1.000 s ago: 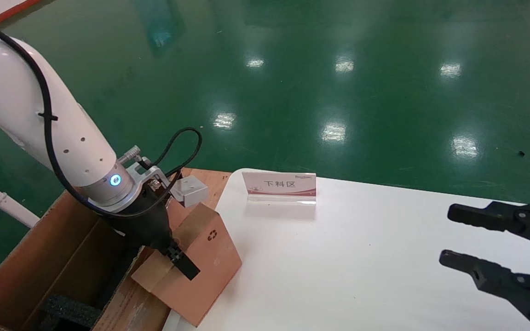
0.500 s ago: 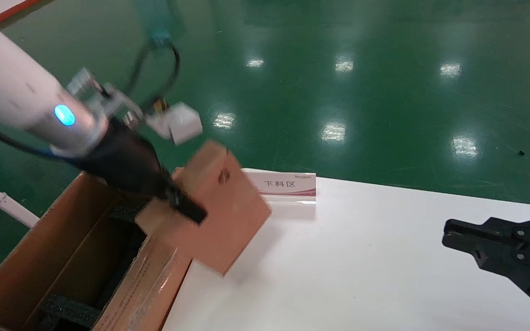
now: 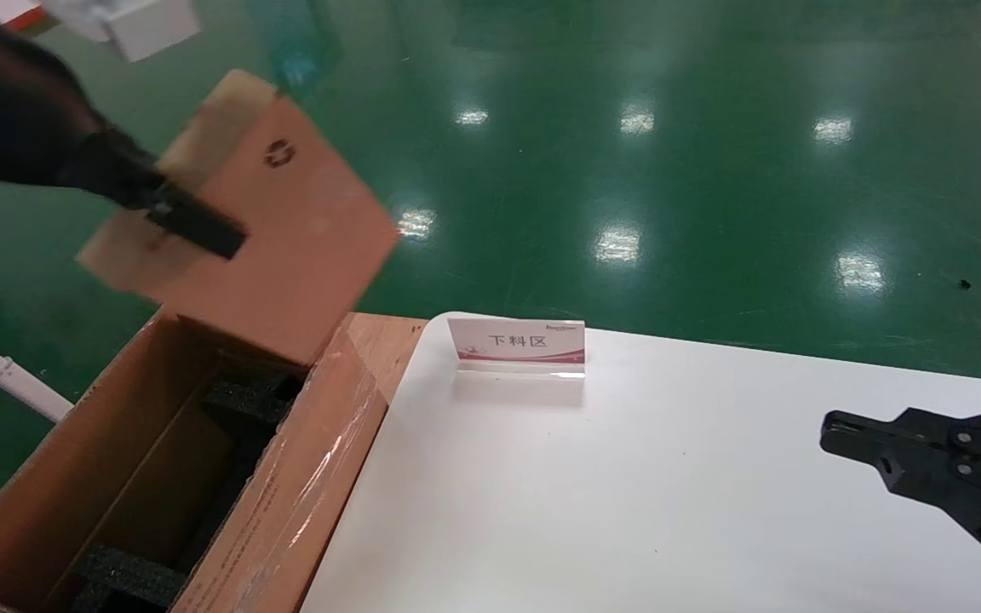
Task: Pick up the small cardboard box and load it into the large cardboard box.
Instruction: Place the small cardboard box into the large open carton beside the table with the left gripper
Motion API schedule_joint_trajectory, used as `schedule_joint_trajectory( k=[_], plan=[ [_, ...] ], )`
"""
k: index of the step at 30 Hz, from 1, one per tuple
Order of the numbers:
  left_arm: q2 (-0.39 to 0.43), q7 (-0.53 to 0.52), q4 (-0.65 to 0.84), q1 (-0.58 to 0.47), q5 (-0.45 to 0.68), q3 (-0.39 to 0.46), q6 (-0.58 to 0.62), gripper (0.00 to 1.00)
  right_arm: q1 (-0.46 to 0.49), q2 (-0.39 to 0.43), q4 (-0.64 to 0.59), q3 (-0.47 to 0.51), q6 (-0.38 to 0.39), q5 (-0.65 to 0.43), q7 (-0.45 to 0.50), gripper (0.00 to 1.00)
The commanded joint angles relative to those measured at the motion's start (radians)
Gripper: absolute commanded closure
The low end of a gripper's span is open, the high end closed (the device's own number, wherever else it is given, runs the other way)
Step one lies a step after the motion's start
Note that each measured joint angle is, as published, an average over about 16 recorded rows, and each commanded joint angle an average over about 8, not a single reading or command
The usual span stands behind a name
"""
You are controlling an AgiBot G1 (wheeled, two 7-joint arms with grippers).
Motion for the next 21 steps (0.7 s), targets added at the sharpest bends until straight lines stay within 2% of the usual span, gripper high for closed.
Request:
schedule_joint_trajectory(
  k=[1, 7, 13, 14, 15, 21],
  plan=[
    [0.008, 0.003, 0.004, -0.054, 0.010, 0.071, 0.007, 1.00, 0.000, 0.000, 0.000, 0.000, 0.000, 0.000, 0.000, 1.00],
    [-0.006, 0.041, 0.018, -0.108, -0.003, 0.306, -0.001, 1.00, 0.000, 0.000, 0.000, 0.000, 0.000, 0.000, 0.000, 1.00],
    [-0.079, 0.066, 0.023, -0.099, 0.007, 0.426, -0.025, 1.00, 0.000, 0.000, 0.000, -0.001, 0.000, 0.001, 0.000, 1.00],
    [-0.091, 0.067, 0.023, -0.093, 0.013, 0.437, -0.031, 1.00, 0.000, 0.000, 0.000, -0.001, 0.000, 0.001, 0.000, 0.95],
    [-0.102, 0.068, 0.022, -0.086, 0.020, 0.446, -0.039, 1.00, 0.000, 0.000, 0.000, -0.001, 0.000, 0.001, 0.000, 0.86],
    [-0.156, 0.061, 0.015, -0.028, 0.059, 0.475, -0.105, 1.00, 0.000, 0.001, 0.000, -0.001, 0.001, 0.001, -0.001, 0.11]
  ],
)
